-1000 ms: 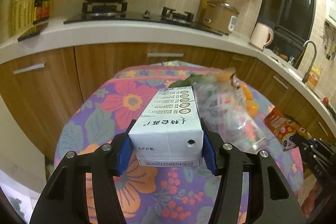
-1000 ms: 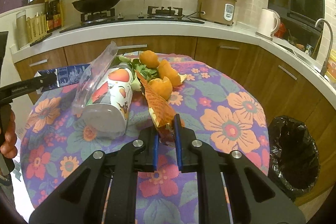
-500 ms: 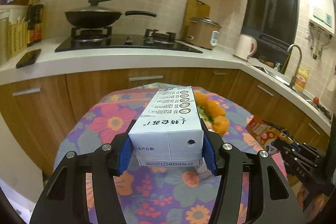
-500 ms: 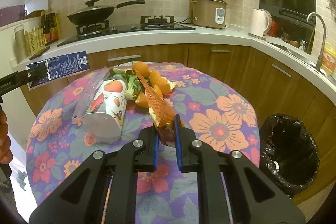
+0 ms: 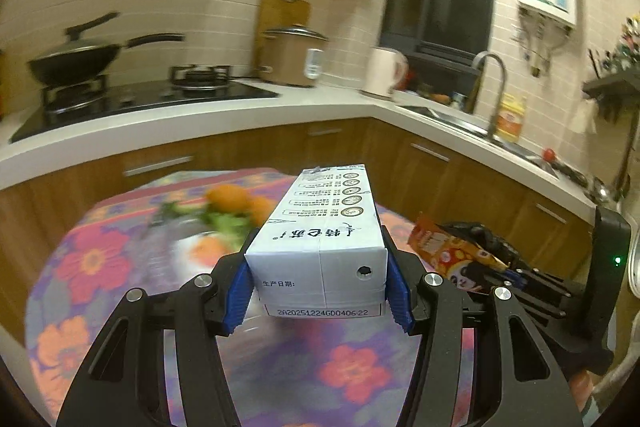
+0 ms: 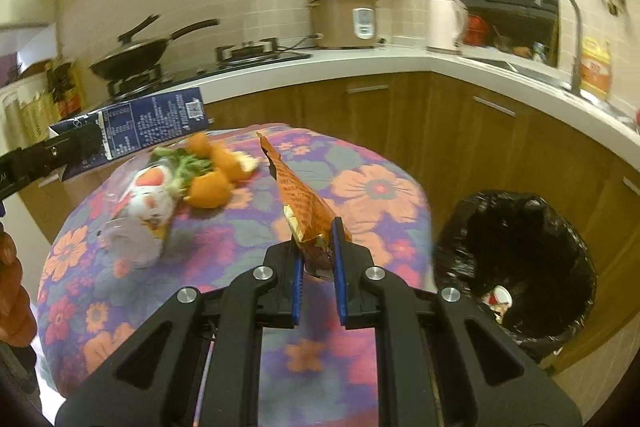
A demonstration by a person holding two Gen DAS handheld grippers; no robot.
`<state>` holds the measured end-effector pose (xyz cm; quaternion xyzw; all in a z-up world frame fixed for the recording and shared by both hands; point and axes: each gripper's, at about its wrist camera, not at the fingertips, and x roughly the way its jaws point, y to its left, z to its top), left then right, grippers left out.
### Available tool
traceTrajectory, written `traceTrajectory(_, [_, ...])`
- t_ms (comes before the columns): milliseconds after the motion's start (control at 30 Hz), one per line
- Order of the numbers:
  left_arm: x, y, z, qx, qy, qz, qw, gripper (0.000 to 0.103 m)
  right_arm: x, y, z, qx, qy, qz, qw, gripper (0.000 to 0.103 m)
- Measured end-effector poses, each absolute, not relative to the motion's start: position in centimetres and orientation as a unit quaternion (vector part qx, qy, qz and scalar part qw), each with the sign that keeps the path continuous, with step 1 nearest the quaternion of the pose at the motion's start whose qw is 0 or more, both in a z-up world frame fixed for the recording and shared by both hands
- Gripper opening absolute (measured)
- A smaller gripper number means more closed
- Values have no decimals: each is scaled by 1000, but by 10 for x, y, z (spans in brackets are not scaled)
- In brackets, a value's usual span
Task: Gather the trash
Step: 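Carry the box and peel over the bin and open both tools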
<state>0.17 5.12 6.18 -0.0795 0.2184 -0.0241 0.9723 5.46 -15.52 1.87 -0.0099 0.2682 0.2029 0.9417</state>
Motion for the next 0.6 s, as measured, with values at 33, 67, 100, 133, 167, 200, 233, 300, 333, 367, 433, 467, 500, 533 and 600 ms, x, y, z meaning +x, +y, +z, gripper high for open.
traceTrajectory(33, [7,44,61,-78,220,-30,972,54,57,-164,18,-6,268,194,944,10])
traceTrajectory(67, [14,35,60,-78,222,-39,971,54,61,-177,16,1,269,183,946,10])
traceTrajectory(100, [21,27,59,-78,224,-47,970,54,65,-186,15,7,270,174,947,10])
traceTrajectory(133, [30,16,57,-78,228,-58,969,54,68,-196,14,13,271,165,948,10])
traceTrajectory(167, [37,8,56,-76,231,-64,968,54,72,-209,12,20,273,152,950,10])
traceTrajectory(200, [43,0,55,-74,233,-71,967,54,75,-219,11,26,274,141,951,10])
traceTrajectory(233, [52,-11,53,-69,236,-81,966,54,79,-234,8,35,276,129,952,10])
traceTrajectory(300, [64,-28,50,-62,243,-96,963,54,84,-252,5,45,277,111,953,10])
traceTrajectory(333, [72,-40,48,-56,248,-106,961,54,86,-262,4,49,278,101,954,10])
traceTrajectory(367, [78,-49,47,-51,251,-113,960,54,91,-274,2,55,280,90,954,10])
traceTrajectory(433, [91,-71,43,-40,258,-132,956,54,95,-289,-1,64,282,74,954,10])
traceTrajectory(467, [97,-82,42,-34,260,-138,955,54,97,-296,-4,67,283,68,955,10])
traceTrajectory(500, [100,-89,41,-30,262,-143,954,54,98,-304,-6,69,283,60,955,10])
traceTrajectory(533, [106,-100,38,-24,265,-150,952,54,99,-311,-8,72,285,53,954,10])
traceTrajectory(600, [115,-116,33,-18,272,-159,949,54,104,-325,-13,76,288,37,954,10])
